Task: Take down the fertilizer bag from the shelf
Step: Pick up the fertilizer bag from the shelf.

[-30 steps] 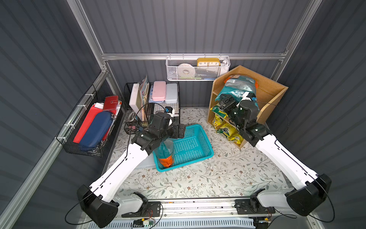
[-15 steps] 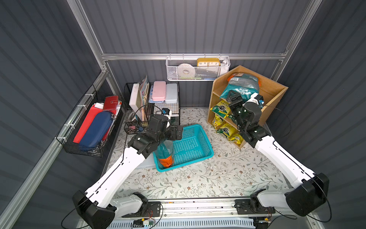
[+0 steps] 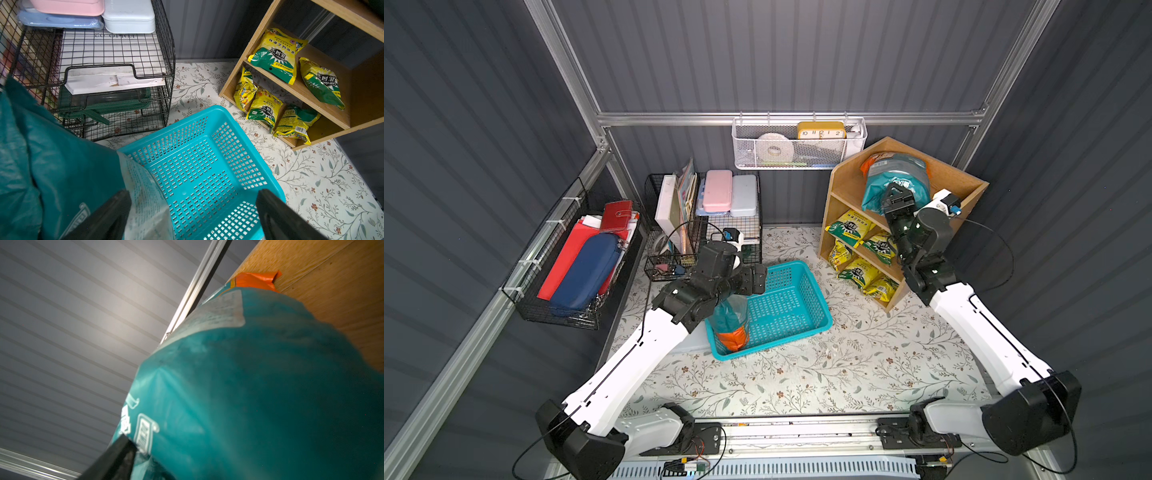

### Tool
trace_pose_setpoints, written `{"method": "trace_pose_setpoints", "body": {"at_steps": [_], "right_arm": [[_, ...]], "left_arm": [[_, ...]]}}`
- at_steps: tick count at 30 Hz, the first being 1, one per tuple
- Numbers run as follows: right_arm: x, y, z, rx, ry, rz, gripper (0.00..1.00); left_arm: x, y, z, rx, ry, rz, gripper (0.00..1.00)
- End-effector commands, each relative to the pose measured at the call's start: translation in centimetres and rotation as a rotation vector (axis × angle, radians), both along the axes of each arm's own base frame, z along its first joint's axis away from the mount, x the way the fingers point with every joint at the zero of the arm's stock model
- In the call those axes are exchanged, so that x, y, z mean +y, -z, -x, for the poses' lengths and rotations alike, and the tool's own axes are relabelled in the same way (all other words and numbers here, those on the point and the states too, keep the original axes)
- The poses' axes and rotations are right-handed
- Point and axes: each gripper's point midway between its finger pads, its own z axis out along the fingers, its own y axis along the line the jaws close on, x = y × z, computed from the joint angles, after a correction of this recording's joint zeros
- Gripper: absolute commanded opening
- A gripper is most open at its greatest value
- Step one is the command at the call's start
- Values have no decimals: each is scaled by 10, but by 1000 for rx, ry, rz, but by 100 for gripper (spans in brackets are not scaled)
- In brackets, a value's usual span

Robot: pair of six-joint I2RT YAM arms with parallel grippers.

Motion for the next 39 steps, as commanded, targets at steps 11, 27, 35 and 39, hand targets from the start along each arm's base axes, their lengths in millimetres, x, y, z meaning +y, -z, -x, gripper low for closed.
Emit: {"method": "trace_pose_setpoints", "body": {"at_steps": [11,27,35,39], "right_arm": [[23,-48,18,-51,-183,190,0],[49,-143,73,-188,-327,419,0],[64,-186,97,-284,-419,456,0],[77,-195,100,-298,-497,461,0]], "left_arm": [[5,7,6,32,-15,-11,99],[2,7,1,29,-9,-15,99],[4,7,1,26,-18,-20,99],[5,7,1,19,-24,-21,99]]}}
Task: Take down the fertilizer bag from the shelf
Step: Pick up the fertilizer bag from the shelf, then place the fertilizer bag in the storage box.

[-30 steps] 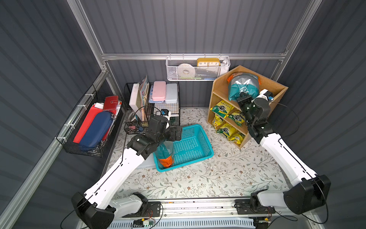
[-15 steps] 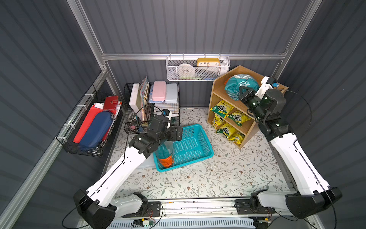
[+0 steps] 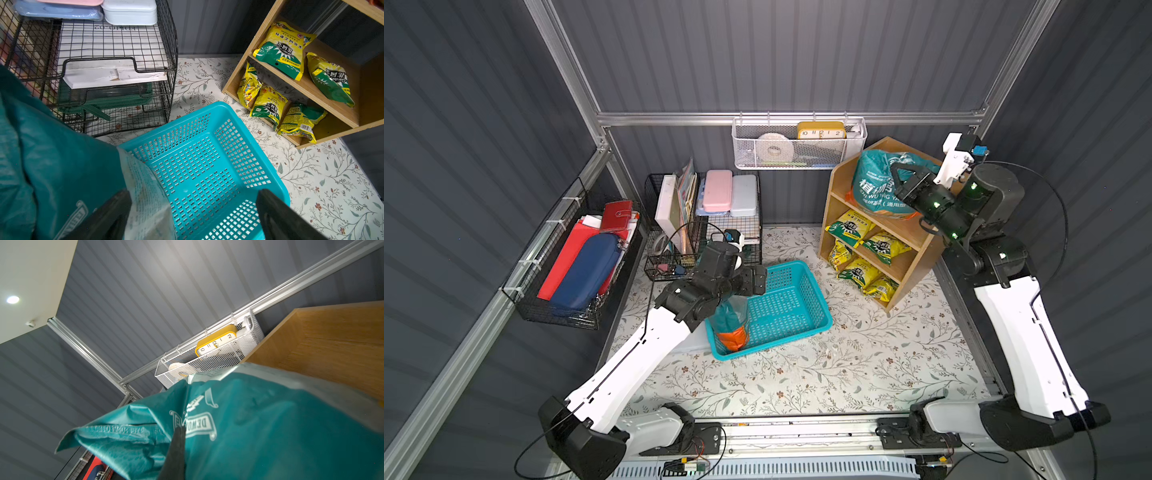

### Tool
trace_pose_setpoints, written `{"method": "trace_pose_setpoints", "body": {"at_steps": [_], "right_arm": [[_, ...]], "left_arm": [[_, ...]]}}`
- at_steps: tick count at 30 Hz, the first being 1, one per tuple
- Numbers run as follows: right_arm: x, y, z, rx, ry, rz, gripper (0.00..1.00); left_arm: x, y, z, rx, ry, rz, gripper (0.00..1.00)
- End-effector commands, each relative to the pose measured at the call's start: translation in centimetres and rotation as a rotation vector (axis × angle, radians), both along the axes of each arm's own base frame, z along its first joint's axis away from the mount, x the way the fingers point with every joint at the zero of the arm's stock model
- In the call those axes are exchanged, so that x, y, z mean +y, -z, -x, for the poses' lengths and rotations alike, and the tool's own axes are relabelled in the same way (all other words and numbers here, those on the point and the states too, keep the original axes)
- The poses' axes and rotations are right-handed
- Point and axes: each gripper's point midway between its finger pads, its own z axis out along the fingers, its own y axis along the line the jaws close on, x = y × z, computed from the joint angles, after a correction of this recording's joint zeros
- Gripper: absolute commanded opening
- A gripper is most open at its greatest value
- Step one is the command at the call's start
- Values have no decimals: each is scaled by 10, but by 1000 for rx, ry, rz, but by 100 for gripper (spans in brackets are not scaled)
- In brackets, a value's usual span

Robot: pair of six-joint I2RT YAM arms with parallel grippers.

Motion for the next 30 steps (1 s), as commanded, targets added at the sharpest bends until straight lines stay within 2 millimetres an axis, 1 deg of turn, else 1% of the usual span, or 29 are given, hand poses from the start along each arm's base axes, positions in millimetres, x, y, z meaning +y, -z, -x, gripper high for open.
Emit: {"method": "trace_pose_setpoints", "body": {"at_steps": [1,3,7,12,16,19,21,23,26,28,30], "right_arm": [[13,-70,33,-238,-101,3,0],[17,-74,36,-247,-113,0,0],[43,-71,43,-238,-227,-21,0],[86,-56,45,-197,-372,-9,0],[116,-43,46,-156,-503,10,0],[134,-27,44,-121,-610,22,0],[148,-9,39,-79,-699,40,0],[161,8,33,-23,-777,41,0],[178,30,30,36,-894,31,0],[186,43,31,63,-960,36,0],[192,58,33,84,-1029,50,0]], "left_arm": [[5,-2,3,-1,-18,-5,99],[6,-2,3,-2,-21,-4,99],[11,-3,5,-5,-34,-13,100],[19,-9,10,-13,-55,-23,99],[29,-24,16,-85,-76,3,100],[42,-34,20,-136,-116,8,100],[49,-38,22,-156,-137,2,100],[52,-37,23,-147,-143,-2,100],[54,-32,25,-118,-149,-8,100],[56,-29,26,-115,-160,-6,100],[63,-30,26,-129,-190,-4,100]]}}
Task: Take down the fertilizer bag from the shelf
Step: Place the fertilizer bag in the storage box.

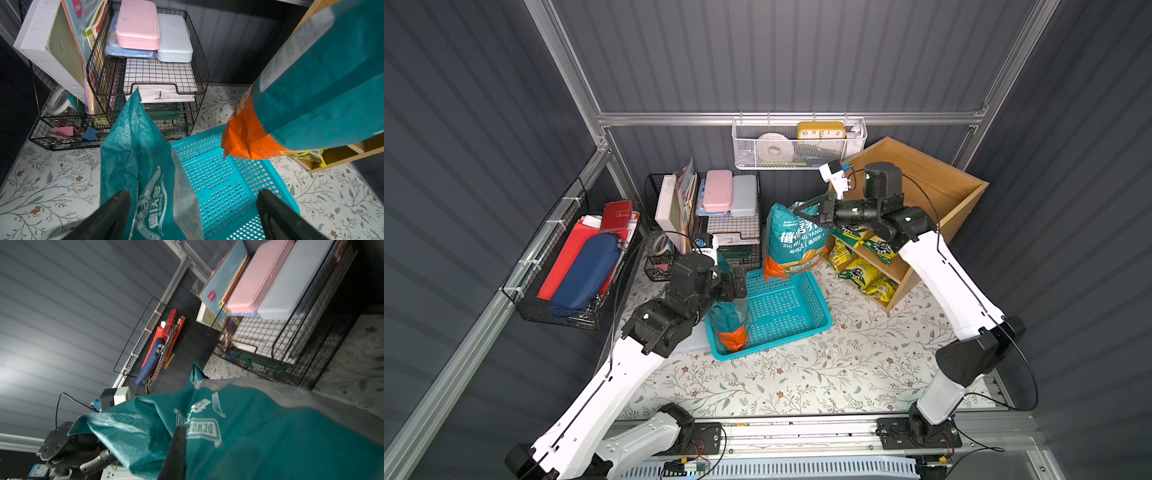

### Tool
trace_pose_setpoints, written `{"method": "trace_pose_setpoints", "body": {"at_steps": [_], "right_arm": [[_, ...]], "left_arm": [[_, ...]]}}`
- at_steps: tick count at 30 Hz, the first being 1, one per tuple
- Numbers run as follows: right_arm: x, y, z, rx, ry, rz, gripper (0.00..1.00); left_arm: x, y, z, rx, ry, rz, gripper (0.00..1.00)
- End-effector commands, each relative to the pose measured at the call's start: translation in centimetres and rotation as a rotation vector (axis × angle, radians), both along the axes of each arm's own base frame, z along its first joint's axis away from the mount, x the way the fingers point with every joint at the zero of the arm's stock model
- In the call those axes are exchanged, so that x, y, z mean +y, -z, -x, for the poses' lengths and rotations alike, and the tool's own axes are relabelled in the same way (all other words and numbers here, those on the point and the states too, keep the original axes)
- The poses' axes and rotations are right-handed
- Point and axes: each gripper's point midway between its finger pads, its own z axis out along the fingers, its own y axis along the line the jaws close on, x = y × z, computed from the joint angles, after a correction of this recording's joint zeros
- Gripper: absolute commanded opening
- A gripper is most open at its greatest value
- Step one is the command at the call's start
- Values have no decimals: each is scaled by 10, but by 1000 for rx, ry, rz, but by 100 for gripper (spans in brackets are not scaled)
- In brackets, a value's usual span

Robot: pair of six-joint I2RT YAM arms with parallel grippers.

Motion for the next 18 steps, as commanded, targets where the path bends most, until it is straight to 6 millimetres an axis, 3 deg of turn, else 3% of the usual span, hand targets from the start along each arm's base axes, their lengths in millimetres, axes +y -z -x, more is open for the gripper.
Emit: {"method": "trace_pose_setpoints", "body": {"at_steps": [1,6,11,18], "right_arm": [[5,-67,38,-265,-211,-130,0],[21,-47,51,-232,-444,-181,0],[37,-39,66,-157,-665,-236,0],[32,-36,86,-149,-714,-245,0]], "left_arm": [[15,5,2,2,-69,-7,100],[34,-7,4,-57,-153,-7,100],[35,-13,3,-56,-165,-7,100],[31,-7,-3,-34,-165,-19,100]]}}
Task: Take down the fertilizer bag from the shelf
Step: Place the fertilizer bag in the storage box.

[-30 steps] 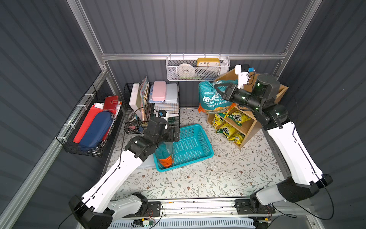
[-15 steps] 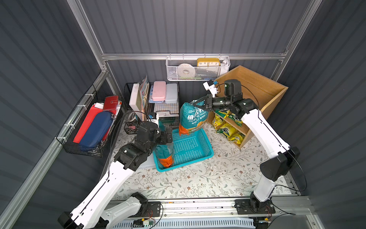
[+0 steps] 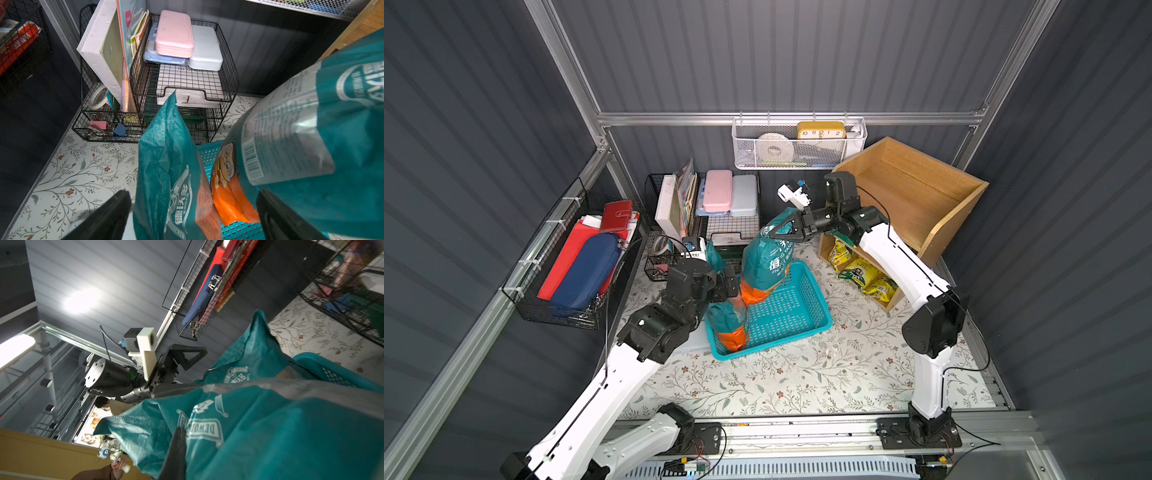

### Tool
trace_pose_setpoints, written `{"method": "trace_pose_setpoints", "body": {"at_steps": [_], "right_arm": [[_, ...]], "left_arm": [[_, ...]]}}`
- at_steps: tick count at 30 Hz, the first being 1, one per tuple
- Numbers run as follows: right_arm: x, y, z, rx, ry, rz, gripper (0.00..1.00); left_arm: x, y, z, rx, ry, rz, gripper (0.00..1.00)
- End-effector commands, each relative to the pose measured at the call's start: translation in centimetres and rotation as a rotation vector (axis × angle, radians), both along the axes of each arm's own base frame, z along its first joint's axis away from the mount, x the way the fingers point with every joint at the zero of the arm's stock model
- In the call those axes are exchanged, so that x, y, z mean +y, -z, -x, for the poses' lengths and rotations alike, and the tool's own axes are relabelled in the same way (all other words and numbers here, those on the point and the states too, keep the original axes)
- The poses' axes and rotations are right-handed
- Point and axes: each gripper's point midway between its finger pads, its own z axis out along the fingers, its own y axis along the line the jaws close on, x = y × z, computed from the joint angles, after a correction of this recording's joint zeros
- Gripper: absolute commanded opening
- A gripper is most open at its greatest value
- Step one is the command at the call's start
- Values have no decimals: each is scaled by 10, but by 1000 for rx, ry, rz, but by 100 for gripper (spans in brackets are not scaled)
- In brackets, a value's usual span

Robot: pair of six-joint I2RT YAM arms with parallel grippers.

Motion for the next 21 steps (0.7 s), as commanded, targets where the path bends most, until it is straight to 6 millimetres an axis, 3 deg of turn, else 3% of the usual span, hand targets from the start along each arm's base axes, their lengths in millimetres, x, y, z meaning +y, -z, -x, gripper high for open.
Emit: {"method": "trace_pose_setpoints", "body": {"at_steps": [1,5,7,10,15,17,21], "right_arm": [[-21,-61,50,-202,-139,-148,0],[-21,-40,49,-158,-99,-107,0],[-22,-11,43,-141,-13,2,0],[-25,52,40,-254,86,378,0],[-15,119,52,-216,15,627,0],[-5,131,58,-222,-10,647,0],[21,123,75,-258,-71,574,0]], "left_arm": [[3,-5,-3,-4,-24,6,100],[0,-6,-7,-8,-16,3,100],[-1,-6,-7,-7,-14,1,100],[-1,-3,-6,-3,-13,1,100],[-2,2,-7,6,-12,9,100],[-3,3,-6,10,-7,13,100],[-3,6,-5,17,-6,11,100]]}}
